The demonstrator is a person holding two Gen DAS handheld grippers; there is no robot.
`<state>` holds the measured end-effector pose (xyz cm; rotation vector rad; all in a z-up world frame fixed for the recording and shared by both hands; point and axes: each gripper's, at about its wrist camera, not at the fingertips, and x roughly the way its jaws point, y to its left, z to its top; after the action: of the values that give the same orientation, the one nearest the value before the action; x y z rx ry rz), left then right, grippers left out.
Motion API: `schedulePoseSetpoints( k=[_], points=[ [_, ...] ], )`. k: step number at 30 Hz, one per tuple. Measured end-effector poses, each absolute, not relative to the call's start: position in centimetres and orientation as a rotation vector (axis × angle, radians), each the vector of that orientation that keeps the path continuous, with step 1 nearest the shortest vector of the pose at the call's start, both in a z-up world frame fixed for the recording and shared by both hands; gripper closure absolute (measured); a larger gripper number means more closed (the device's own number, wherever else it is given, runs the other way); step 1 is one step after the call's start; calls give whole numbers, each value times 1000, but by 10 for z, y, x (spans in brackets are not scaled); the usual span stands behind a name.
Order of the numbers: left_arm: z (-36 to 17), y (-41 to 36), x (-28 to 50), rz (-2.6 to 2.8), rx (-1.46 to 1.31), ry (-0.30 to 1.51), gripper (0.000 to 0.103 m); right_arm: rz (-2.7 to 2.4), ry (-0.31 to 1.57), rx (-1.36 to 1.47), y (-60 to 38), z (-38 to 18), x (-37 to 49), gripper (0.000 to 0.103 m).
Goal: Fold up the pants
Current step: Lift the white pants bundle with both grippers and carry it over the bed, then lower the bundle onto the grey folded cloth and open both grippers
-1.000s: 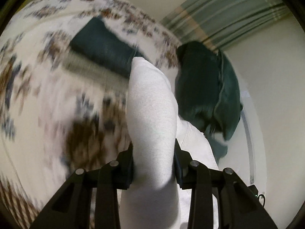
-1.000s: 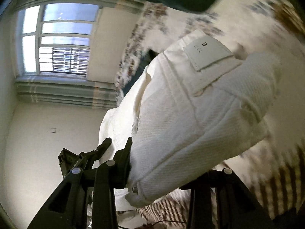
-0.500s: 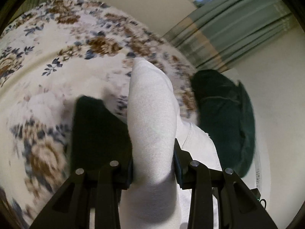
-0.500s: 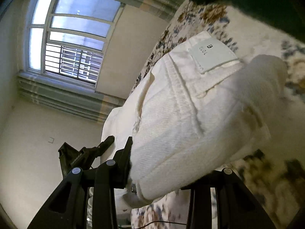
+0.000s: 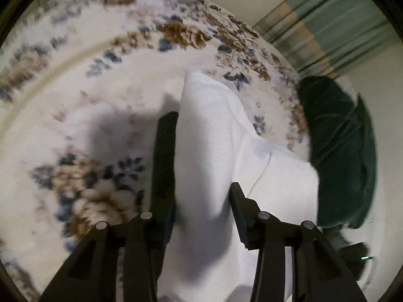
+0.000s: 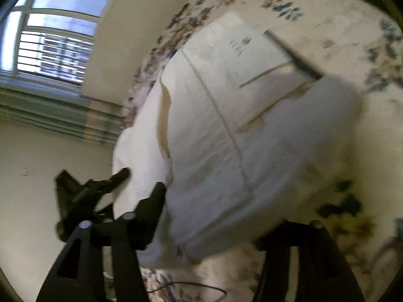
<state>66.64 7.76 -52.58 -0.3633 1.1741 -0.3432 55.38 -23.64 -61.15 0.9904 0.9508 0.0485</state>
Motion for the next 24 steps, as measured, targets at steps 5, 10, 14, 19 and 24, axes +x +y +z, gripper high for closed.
schedulePoseSetpoints(
  k=[5, 10, 14, 19, 24],
  points=[
    [-484, 52, 617, -210, -84, 1108, 16, -76, 1009, 745, -236, -565, 530, 22],
    [-442, 38, 559, -152, 30, 1050, 8, -181, 998, 421, -225, -495, 510, 3],
    [-404, 28, 521, -138, 72, 1003, 8, -239, 959, 265, -211, -440, 469, 1],
    [-352, 22, 469, -133, 77, 935, 8, -252, 918, 212, -200, -372, 420, 1],
    [-299, 19, 412, -137, 74, 872, 8, -253, 859, 180, -192, -308, 361, 1]
  ],
)
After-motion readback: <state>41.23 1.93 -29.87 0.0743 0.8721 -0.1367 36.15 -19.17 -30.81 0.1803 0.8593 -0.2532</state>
